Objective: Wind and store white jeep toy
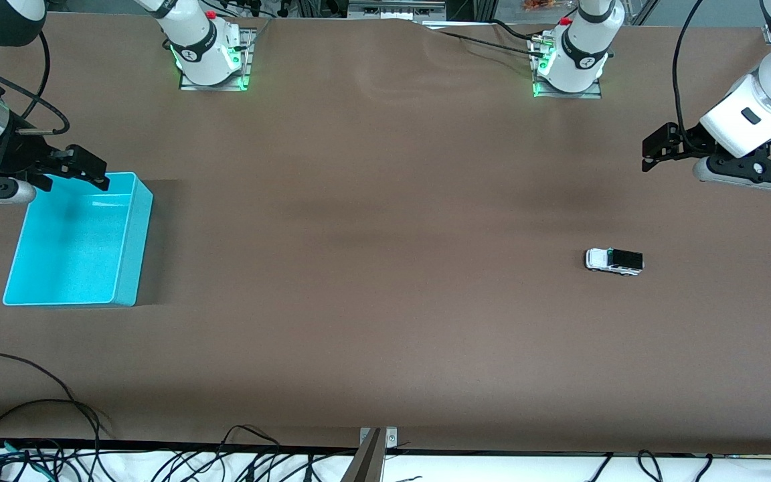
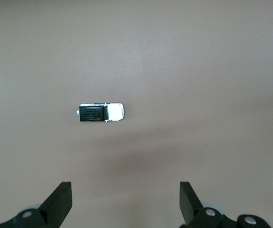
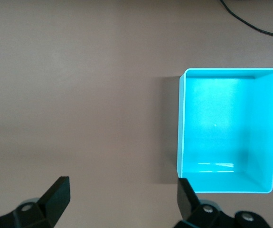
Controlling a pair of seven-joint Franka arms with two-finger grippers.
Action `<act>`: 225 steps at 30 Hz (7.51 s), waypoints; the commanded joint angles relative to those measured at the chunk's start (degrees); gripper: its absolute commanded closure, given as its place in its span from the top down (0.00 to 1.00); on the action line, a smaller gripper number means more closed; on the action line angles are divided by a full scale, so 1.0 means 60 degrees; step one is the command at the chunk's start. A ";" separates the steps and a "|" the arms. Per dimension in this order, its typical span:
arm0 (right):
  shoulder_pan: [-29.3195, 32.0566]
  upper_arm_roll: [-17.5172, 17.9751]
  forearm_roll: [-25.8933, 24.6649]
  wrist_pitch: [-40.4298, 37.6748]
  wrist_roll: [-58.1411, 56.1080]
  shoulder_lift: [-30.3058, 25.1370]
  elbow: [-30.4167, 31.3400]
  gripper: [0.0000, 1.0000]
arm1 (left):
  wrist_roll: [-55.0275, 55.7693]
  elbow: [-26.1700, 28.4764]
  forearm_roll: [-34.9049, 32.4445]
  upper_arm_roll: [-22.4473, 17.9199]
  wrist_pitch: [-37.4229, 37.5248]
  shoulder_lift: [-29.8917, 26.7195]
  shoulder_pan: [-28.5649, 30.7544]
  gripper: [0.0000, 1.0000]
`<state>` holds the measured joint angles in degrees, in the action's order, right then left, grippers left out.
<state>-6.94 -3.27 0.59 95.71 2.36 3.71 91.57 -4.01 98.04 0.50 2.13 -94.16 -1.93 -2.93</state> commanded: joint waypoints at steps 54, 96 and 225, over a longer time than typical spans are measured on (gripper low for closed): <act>-0.0058 -0.0011 0.0019 -0.0160 -0.0100 0.0055 -0.0203 1.00 | -1.2073 -0.0431 -0.0390 -0.0061 -0.1634 0.3909 0.1119 1.00; -0.0264 0.0003 0.0049 -0.0160 0.0017 0.0055 -0.0204 1.00 | -1.5167 0.3201 -0.1797 -0.0003 -0.7802 0.4847 0.1529 1.00; -0.0234 -0.0011 0.0063 -0.0160 -0.0071 0.0055 -0.0189 1.00 | -1.8610 0.1181 -0.1680 0.0056 -0.7057 0.6606 0.5997 1.00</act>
<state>-8.30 -3.29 0.60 95.70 2.37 3.74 91.57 -114.19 107.94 -8.85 1.91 -140.70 35.25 32.46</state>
